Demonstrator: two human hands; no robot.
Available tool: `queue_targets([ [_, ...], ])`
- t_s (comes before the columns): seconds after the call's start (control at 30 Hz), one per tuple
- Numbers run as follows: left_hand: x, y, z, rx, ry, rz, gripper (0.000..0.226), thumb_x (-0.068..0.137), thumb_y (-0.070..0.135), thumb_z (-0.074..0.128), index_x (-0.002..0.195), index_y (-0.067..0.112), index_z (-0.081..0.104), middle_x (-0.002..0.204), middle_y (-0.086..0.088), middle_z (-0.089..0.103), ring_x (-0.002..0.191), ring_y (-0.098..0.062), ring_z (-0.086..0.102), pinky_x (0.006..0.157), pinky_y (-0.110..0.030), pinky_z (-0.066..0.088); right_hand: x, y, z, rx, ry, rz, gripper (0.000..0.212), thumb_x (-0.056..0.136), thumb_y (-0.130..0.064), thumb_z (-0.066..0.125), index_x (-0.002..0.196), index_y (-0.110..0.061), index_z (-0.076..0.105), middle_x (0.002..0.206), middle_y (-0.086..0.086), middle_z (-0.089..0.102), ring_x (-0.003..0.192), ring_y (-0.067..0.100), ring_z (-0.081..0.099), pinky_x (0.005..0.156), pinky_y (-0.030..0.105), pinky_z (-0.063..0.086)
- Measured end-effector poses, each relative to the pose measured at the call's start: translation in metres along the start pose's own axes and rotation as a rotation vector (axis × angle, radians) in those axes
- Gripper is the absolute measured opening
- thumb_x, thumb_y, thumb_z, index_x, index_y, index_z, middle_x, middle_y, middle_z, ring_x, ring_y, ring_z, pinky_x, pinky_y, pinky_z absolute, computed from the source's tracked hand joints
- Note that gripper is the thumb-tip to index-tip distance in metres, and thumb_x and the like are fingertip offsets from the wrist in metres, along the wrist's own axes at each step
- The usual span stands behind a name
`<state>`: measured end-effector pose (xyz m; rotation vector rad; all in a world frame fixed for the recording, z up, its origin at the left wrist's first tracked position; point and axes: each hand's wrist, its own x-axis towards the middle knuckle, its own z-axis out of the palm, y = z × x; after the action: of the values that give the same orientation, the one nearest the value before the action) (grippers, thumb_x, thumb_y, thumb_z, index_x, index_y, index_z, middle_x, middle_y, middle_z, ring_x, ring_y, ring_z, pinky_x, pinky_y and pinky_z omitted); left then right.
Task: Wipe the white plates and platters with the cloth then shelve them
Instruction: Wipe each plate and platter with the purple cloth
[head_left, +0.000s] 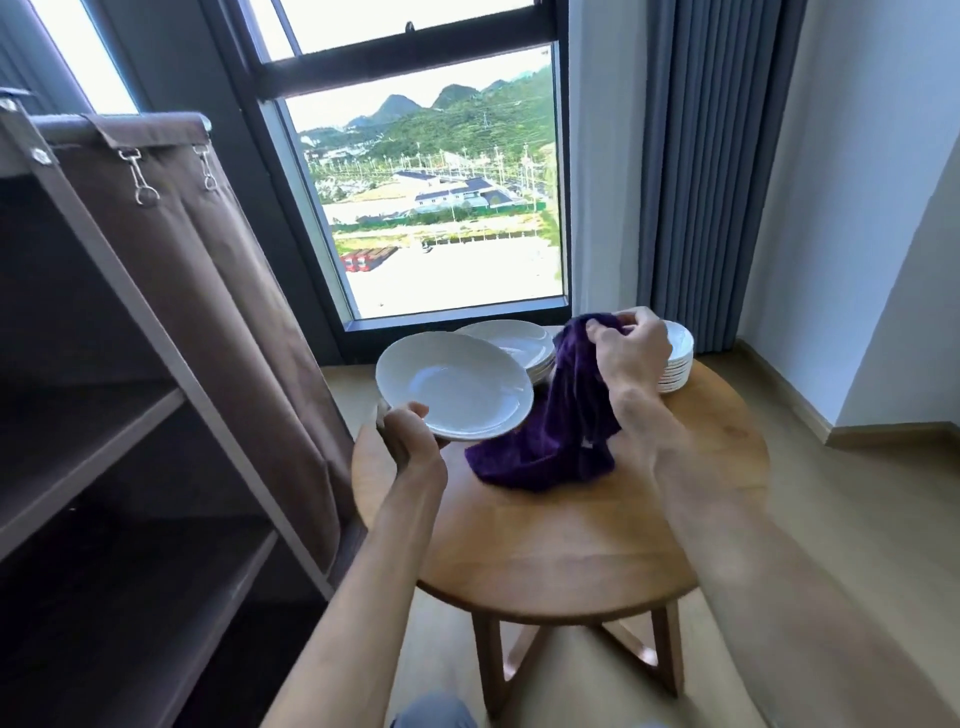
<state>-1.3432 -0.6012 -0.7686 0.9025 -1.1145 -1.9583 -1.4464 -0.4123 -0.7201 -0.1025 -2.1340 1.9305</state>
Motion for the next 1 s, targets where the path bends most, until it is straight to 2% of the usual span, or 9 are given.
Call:
queue_targets([
  [0.1, -0.015, -0.019, -0.006, 0.011, -0.032, 0.088, 0.024, 0.077, 0.008, 0.042, 0.09, 0.017, 0.06, 0.1, -0.01, 0.065, 0.088, -0.031, 0.06, 0.063, -0.033, 0.055, -0.024, -0.037, 0.005, 0.017, -0.107, -0.174, 0.021, 0.082, -0.021, 0.081, 0.095, -0.014, 0.067, 0.085, -0.004, 0.068, 0.081, 0.012, 0.067, 0.073, 0.026, 0.058],
  [0.17, -0.025, -0.024, -0.001, -0.051, -0.024, 0.085, 0.028, 0.077, 0.0, 0.041, 0.085, 0.02, 0.059, 0.097, -0.011, 0.062, 0.092, -0.032, 0.057, 0.078, -0.041, 0.049, -0.042, -0.045, 0.013, -0.057, -0.396, -0.23, 0.021, 0.082, -0.028, 0.081, 0.095, -0.013, 0.072, 0.086, -0.005, 0.069, 0.08, 0.007, 0.066, 0.068, 0.019, 0.053],
  [0.23, -0.033, -0.026, 0.004, -0.124, -0.033, 0.094, 0.036, 0.077, -0.009, 0.039, 0.087, 0.018, 0.059, 0.097, -0.013, 0.061, 0.092, -0.031, 0.055, 0.084, -0.042, 0.045, -0.058, -0.04, 0.018, -0.145, -0.681, -0.172, 0.026, 0.084, -0.032, 0.08, 0.1, -0.012, 0.075, 0.093, 0.002, 0.073, 0.087, 0.016, 0.07, 0.074, 0.027, 0.057],
  [0.37, -0.046, -0.027, -0.002, -0.152, -0.072, 0.113, 0.041, 0.075, -0.011, 0.038, 0.098, 0.011, 0.064, 0.098, -0.018, 0.064, 0.091, -0.034, 0.059, 0.084, -0.046, 0.05, -0.072, -0.011, 0.021, -0.609, -0.511, -0.362, 0.042, 0.08, -0.045, 0.079, 0.114, -0.021, 0.074, 0.111, 0.003, 0.074, 0.11, 0.024, 0.065, 0.097, 0.041, 0.052],
  [0.47, -0.048, -0.021, -0.001, -0.208, -0.075, 0.094, 0.044, 0.082, -0.007, 0.042, 0.116, 0.009, 0.064, 0.11, -0.02, 0.067, 0.1, -0.037, 0.064, 0.095, -0.054, 0.053, -0.082, 0.01, 0.018, -0.643, -0.642, -0.35, 0.059, 0.083, -0.062, 0.069, 0.133, -0.033, 0.064, 0.133, 0.005, 0.065, 0.127, 0.027, 0.055, 0.108, 0.043, 0.042],
  [0.53, -0.044, -0.016, 0.0, -0.199, -0.065, 0.146, 0.053, 0.092, -0.008, 0.042, 0.136, 0.017, 0.057, 0.135, -0.016, 0.061, 0.121, -0.034, 0.06, 0.108, -0.047, 0.048, -0.082, 0.023, 0.014, -0.623, -0.729, -0.36, 0.065, 0.085, -0.063, 0.064, 0.143, -0.035, 0.055, 0.145, 0.007, 0.056, 0.135, 0.028, 0.047, 0.113, 0.044, 0.036],
  [0.63, -0.045, -0.017, -0.003, -0.106, -0.09, 0.177, 0.063, 0.101, -0.005, 0.04, 0.156, 0.024, 0.04, 0.159, -0.006, 0.041, 0.14, -0.022, 0.045, 0.121, -0.04, 0.034, -0.079, 0.036, 0.011, -0.687, -0.608, -0.422, 0.055, 0.085, -0.043, 0.064, 0.139, -0.034, 0.058, 0.137, 0.007, 0.06, 0.129, 0.029, 0.051, 0.105, 0.044, 0.041],
  [0.73, -0.057, -0.023, -0.008, 0.013, -0.167, 0.19, 0.061, 0.103, -0.001, 0.04, 0.158, 0.028, 0.037, 0.156, 0.0, 0.043, 0.133, -0.017, 0.048, 0.113, -0.033, 0.036, -0.07, 0.043, 0.013, -0.676, -0.34, -0.453, 0.042, 0.084, -0.023, 0.062, 0.125, -0.017, 0.055, 0.112, 0.014, 0.063, 0.106, 0.037, 0.06, 0.081, 0.042, 0.052],
  [1.0, -0.076, -0.012, 0.002, 0.239, -0.44, 0.312, 0.057, 0.1, 0.001, 0.043, 0.153, 0.022, 0.046, 0.144, -0.015, 0.056, 0.129, -0.034, 0.055, 0.108, -0.05, 0.049, -0.047, 0.022, 0.038, -0.454, -0.088, -0.32, 0.026, 0.089, -0.019, 0.06, 0.116, -0.016, 0.059, 0.102, 0.014, 0.062, 0.089, 0.034, 0.062, 0.068, 0.035, 0.046],
])
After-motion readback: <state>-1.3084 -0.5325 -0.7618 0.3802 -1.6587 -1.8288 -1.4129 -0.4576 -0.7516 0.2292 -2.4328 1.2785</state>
